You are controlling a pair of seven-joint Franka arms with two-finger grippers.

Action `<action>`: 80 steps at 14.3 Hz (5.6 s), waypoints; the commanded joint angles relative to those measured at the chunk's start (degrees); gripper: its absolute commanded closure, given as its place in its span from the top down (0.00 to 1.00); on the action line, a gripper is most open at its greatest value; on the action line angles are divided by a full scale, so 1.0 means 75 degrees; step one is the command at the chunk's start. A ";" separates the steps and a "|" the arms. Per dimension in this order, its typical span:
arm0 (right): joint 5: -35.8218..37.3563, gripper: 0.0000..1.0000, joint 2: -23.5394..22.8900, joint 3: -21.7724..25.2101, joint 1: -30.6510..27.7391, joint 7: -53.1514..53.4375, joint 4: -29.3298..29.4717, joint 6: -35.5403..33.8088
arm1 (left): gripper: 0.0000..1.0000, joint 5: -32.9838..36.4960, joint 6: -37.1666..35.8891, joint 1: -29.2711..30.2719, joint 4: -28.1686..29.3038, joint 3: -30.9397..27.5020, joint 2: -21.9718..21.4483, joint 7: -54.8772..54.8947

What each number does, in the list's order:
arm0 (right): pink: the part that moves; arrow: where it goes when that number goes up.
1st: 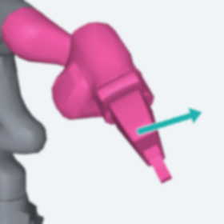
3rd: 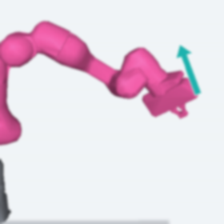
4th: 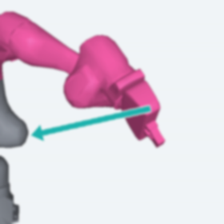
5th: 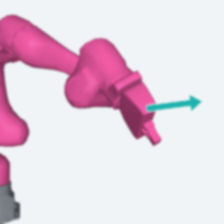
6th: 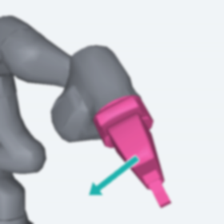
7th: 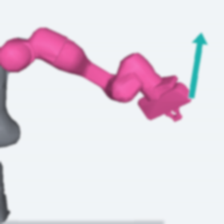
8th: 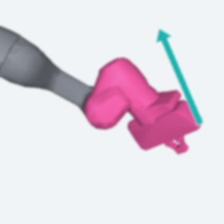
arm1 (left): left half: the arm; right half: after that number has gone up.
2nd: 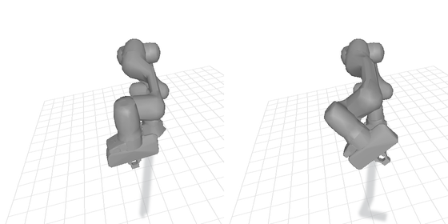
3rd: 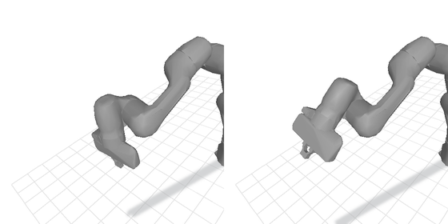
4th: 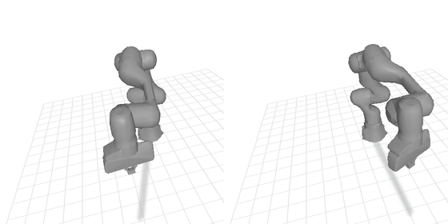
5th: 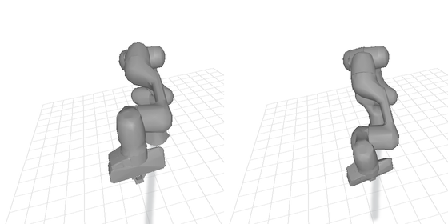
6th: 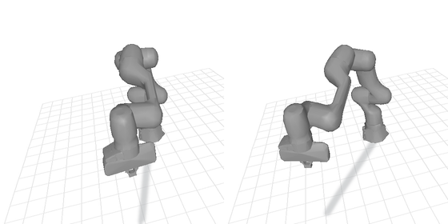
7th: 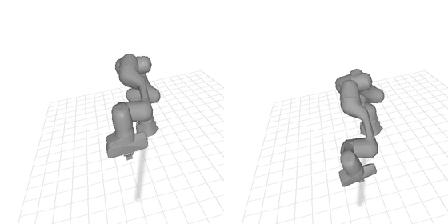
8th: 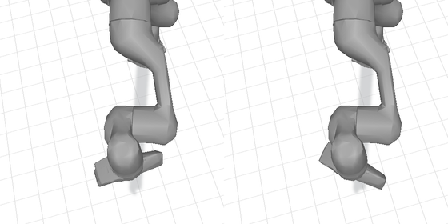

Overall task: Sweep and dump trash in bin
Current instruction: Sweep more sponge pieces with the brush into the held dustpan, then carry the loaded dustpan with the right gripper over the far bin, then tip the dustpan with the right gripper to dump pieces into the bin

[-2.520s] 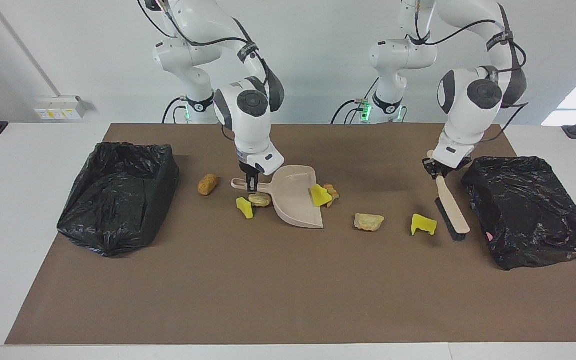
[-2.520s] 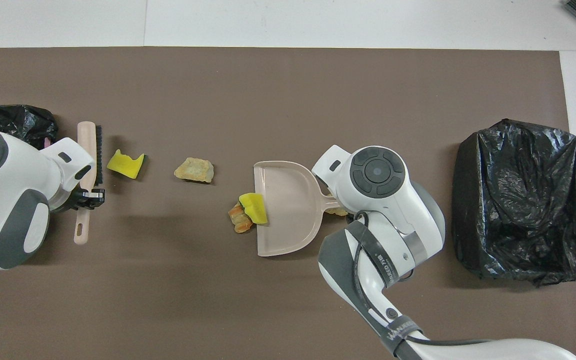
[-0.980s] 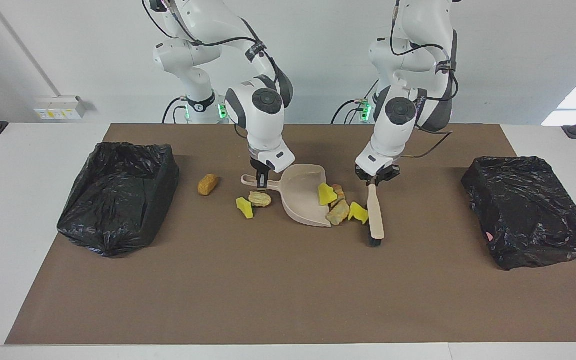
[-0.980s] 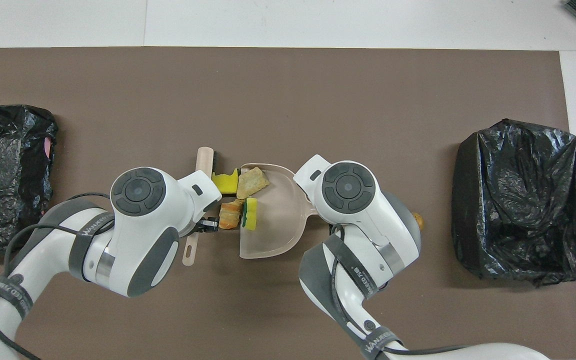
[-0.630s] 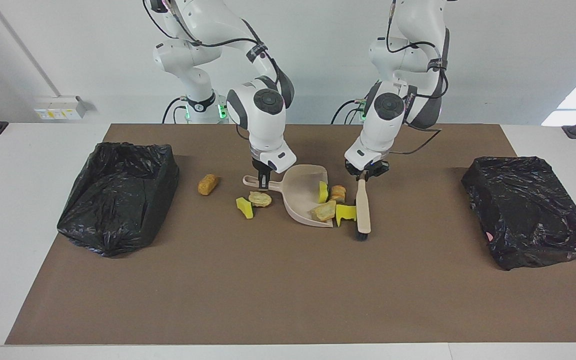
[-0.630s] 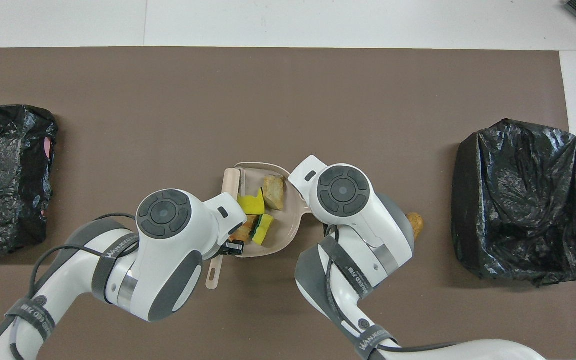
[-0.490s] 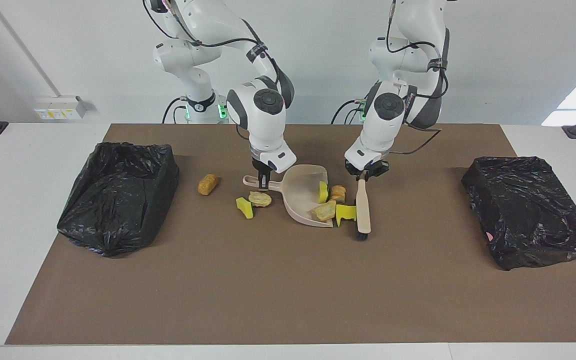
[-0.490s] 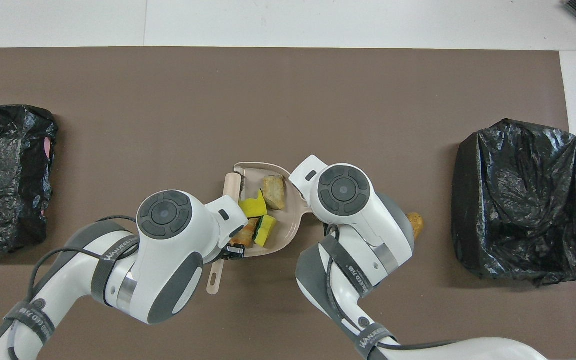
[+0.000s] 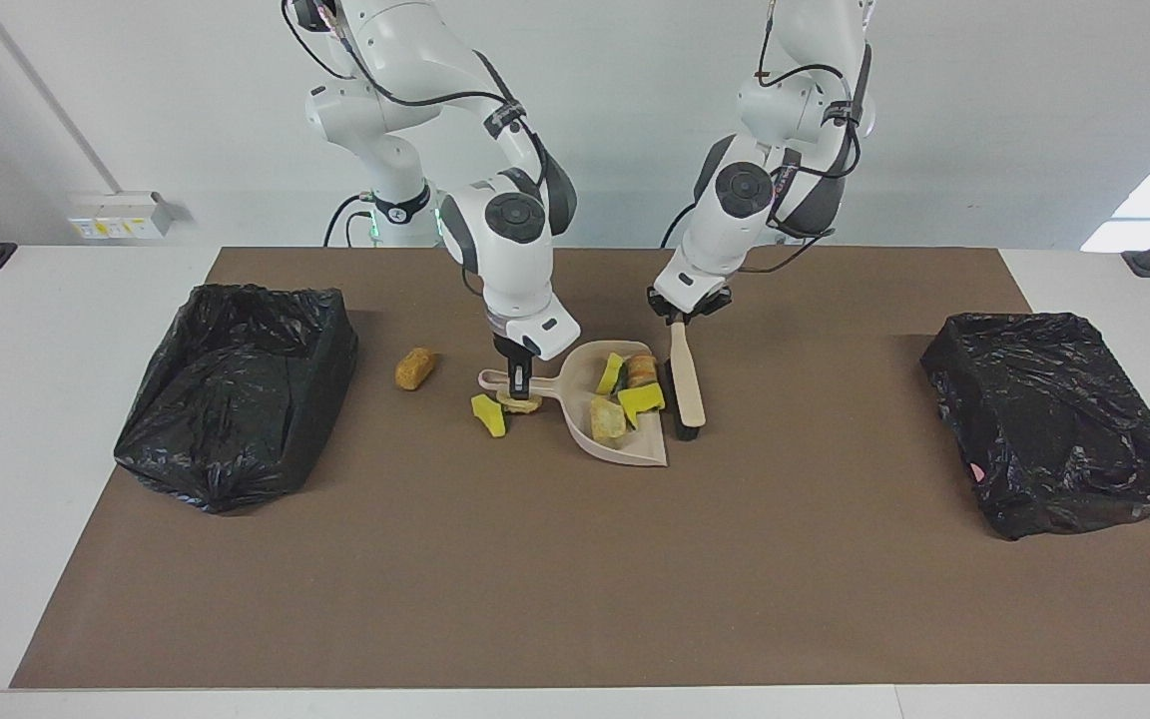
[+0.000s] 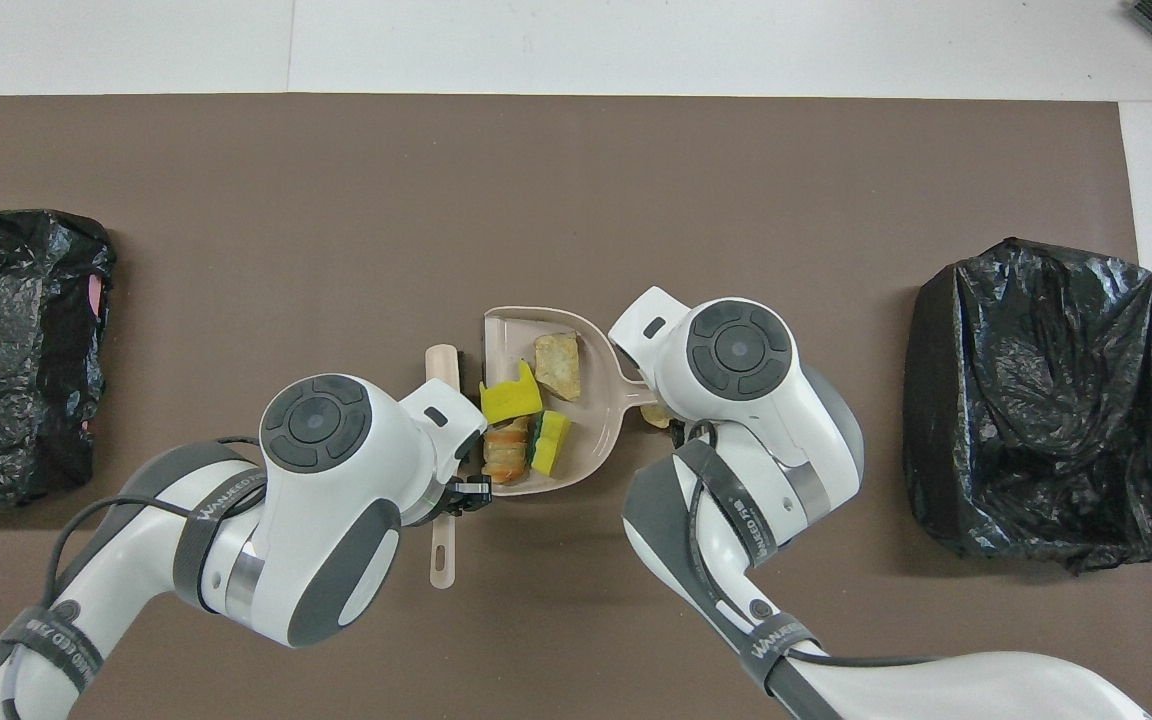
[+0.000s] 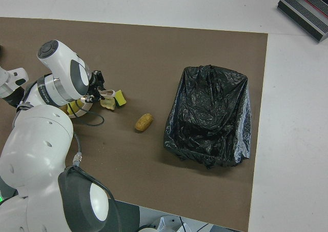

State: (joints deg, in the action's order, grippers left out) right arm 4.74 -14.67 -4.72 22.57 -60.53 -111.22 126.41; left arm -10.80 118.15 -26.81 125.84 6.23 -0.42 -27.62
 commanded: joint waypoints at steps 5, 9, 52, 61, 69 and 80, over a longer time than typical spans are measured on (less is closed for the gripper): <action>-0.0433 0.00 0.0104 -0.0063 -0.0243 -0.0588 0.0530 -0.0316 | 0.00 0.0127 -0.1510 0.0562 -0.0431 -0.0162 -0.1150 -0.0057; -0.0409 0.00 0.0150 -0.0062 -0.0605 -0.0892 0.1386 -0.1489 | 0.00 0.0748 -0.1985 0.0399 0.0211 0.0071 -0.1969 -0.0161; 0.4838 0.00 0.3454 0.0254 -0.5435 -0.4002 -0.0368 -0.2522 | 1.00 0.0431 0.0736 -0.0694 0.1633 0.0635 -0.1479 -0.2013; 0.6153 0.00 0.3608 0.0219 -0.4790 -0.3742 -0.0581 -0.2522 | 1.00 0.0795 0.0243 0.1638 0.0659 0.0623 -0.1550 -0.0644; 0.5698 0.00 0.3502 0.0184 -0.4732 -0.3835 0.0203 -0.2803 | 1.00 0.0795 -0.0856 0.3397 -0.0288 0.0623 -0.1550 0.1513; 0.2275 0.00 0.3502 0.0184 -0.4417 -0.1332 0.0333 -0.3459 | 1.00 0.1686 -0.3530 0.3867 -0.2973 0.0495 -0.1585 0.2323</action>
State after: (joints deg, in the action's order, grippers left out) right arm 24.63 11.31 -3.17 -12.19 -76.61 -108.82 102.17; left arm 0.88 95.47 0.74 107.04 10.03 -12.53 -11.49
